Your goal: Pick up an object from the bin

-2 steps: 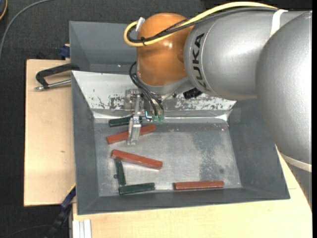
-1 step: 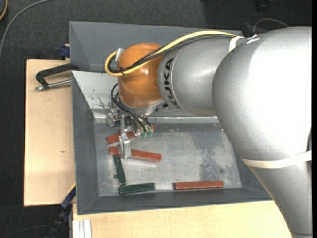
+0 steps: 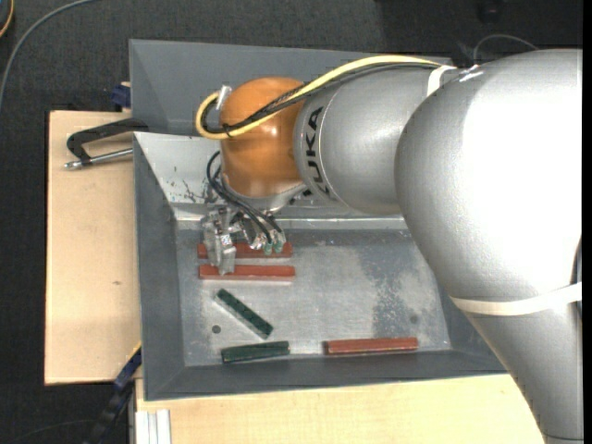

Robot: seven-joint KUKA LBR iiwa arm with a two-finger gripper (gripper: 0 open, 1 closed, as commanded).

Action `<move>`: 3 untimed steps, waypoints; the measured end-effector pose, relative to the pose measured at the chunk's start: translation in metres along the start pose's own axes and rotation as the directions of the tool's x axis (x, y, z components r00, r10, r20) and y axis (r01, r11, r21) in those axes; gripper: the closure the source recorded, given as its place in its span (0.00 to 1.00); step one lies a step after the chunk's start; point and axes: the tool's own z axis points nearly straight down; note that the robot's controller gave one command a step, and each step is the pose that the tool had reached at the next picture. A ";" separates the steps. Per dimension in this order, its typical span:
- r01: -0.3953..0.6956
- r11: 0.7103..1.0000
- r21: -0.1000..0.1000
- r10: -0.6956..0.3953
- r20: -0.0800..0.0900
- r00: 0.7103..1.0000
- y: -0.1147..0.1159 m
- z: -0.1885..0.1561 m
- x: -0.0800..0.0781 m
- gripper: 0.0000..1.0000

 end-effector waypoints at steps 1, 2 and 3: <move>0.000 1.000 0.001 0.000 -0.007 1.000 -0.001 0.003 0.002 0.00; 0.000 1.000 -0.001 0.000 0.000 1.000 0.000 0.001 0.001 1.00; 0.000 1.000 0.001 0.000 -0.007 1.000 -0.001 0.004 0.003 0.00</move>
Offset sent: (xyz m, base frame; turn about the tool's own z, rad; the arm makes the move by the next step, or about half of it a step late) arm 0.0000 0.0000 0.0000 0.0000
